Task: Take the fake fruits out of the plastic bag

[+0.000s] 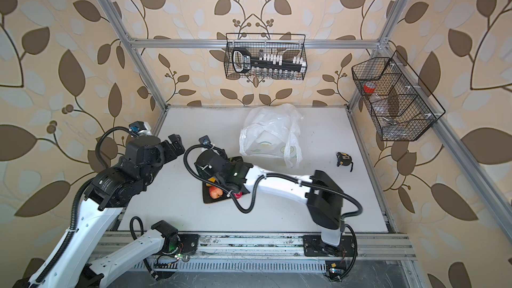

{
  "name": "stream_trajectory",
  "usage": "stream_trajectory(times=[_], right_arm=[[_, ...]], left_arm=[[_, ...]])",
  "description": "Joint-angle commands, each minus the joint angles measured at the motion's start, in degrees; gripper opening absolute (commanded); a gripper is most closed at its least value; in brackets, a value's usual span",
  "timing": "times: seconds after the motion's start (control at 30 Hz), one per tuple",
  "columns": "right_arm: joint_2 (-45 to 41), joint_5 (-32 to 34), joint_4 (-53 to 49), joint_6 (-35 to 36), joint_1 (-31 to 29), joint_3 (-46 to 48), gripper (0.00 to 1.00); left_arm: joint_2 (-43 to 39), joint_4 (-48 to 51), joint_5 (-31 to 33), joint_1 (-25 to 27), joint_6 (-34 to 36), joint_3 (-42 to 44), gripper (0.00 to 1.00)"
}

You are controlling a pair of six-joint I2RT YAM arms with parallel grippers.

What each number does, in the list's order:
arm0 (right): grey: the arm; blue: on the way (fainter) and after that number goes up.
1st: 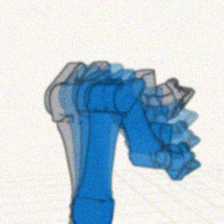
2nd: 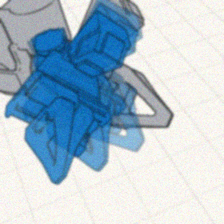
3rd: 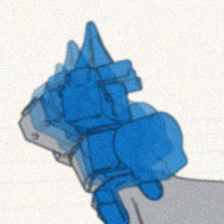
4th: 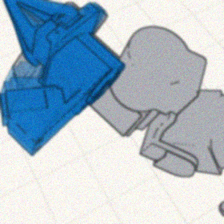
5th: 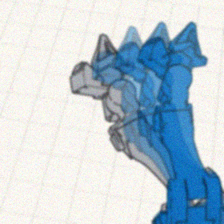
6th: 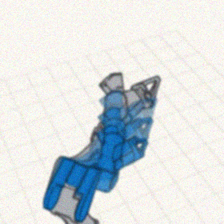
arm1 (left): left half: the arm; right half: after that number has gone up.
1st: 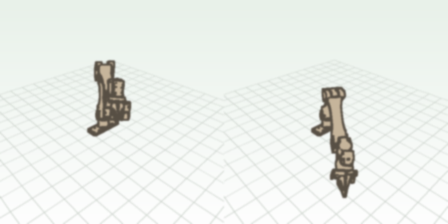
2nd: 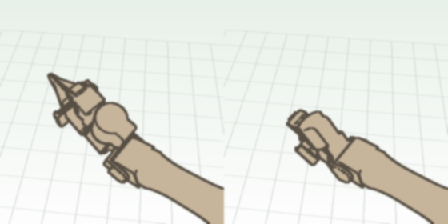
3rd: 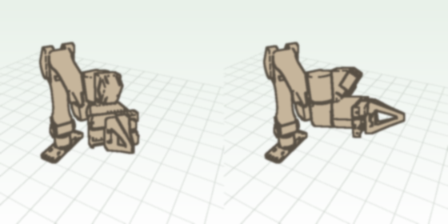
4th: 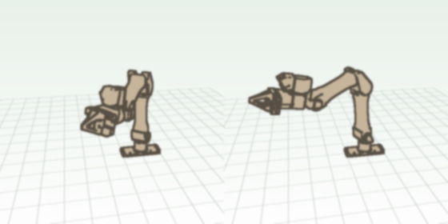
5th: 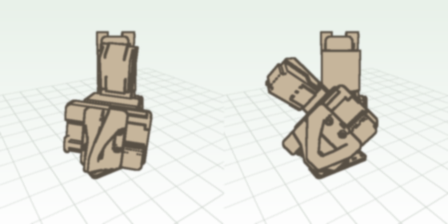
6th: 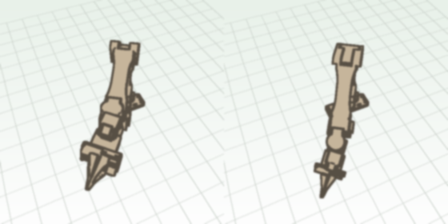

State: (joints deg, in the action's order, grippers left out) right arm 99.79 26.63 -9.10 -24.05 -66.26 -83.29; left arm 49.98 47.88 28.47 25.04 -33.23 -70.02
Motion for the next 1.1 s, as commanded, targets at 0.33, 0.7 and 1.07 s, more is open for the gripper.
stream_trajectory(times=[0.33, 0.7, 1.07], right_arm=[[-11.23, -4.90, -5.03, -26.83, 21.61, 15.83, 0.50], [8.12, -13.60, 7.55, -38.84, 35.29, 9.81, 0.39], [18.48, -17.44, 10.38, -42.14, 39.68, 4.87, 0.38]], left_arm=[[22.20, -15.97, -40.37, 0.29, 13.21, -7.72, 0.97], [48.51, -14.46, -42.77, 4.87, 15.94, -24.59, 0.99], [66.15, -11.18, -38.18, 5.19, 19.26, -35.51, 0.93]])
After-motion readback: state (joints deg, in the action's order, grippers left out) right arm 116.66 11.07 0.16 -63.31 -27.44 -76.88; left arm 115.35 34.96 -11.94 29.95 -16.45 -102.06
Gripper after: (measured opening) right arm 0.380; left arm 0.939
